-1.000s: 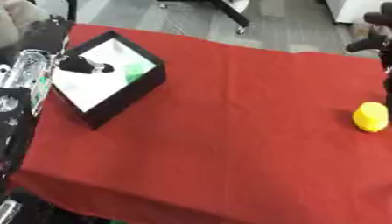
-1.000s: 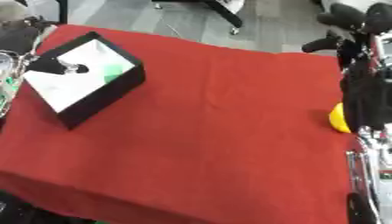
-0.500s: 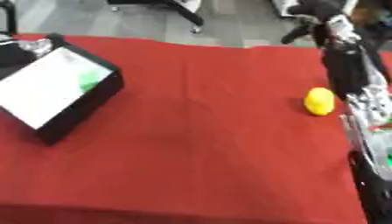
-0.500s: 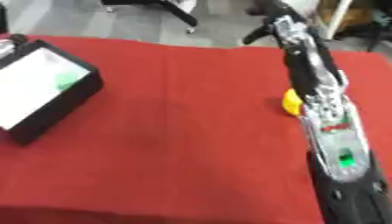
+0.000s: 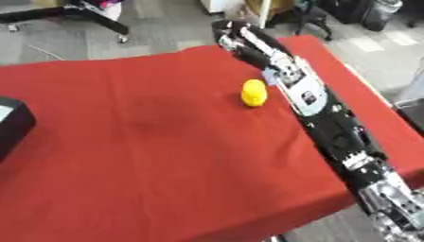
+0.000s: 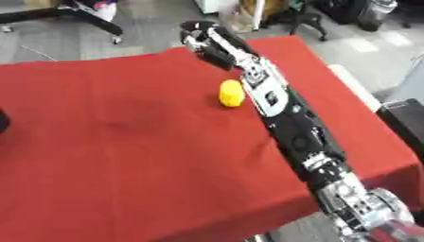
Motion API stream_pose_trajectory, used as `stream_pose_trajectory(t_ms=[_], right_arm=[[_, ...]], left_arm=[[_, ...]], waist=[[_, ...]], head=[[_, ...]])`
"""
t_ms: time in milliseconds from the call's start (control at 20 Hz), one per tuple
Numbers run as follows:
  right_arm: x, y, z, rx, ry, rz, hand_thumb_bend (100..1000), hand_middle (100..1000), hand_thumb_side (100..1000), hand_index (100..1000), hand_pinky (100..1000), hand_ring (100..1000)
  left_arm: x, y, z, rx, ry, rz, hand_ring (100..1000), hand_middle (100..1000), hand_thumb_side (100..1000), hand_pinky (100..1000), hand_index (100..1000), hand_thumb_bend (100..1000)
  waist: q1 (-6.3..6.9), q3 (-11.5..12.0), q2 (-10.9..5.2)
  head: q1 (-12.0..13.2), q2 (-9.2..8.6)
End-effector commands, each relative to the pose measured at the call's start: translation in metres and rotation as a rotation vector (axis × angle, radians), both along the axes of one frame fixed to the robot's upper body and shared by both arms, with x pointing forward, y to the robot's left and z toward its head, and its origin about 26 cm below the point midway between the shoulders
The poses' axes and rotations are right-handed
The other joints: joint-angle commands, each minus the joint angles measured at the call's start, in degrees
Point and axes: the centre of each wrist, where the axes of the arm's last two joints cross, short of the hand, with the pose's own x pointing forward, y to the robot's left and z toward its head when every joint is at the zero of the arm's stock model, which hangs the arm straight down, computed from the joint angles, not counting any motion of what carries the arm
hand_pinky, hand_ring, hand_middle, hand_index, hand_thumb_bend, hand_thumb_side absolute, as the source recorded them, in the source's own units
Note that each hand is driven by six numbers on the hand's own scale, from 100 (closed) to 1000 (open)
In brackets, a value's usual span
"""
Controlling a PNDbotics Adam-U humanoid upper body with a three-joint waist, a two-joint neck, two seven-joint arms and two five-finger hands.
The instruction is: Pick up the objects with one hand, pass them to the other hand, and then place them into the box on the other side of the table.
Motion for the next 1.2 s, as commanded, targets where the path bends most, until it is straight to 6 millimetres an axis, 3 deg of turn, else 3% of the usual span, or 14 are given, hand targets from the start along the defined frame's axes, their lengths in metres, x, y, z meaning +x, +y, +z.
stream_pose_trajectory(t_ms=[50,500,850,1200], right_arm=[[0.009,-0.021,0.002,-0.146,0.031,-0.032,100,868,1000,937,989,814],[0.010,-0.026,-0.006,-0.427,0.137,0.009,100,883,978,954,936,879],[0.002,-0.047,0.000,-0.587,0.128,-0.056,100,903,910,962,904,917],[-0.005,-0.065,-0.011,-0.678,0.174,-0.080,100,864,871,953,893,913]], left_arm=[[-0.003,-0.008,0.000,-0.002,0.010,-0.054,528,614,711,691,806,533],[-0.006,-0.010,-0.010,0.005,0.074,-0.065,525,612,742,691,810,510],[-0.007,-0.009,-0.013,0.021,0.092,-0.048,524,611,748,692,811,505],[-0.007,-0.010,-0.014,0.025,0.099,-0.048,523,609,758,692,815,495]], waist=[[0.29,0.11,-0.63],[0.34,0.30,-0.64],[0.25,0.30,-0.71],[0.24,0.22,-0.71]], head=[[-0.75,-0.16],[-1.25,-0.16],[-1.33,-0.16],[-1.06,-0.16]])
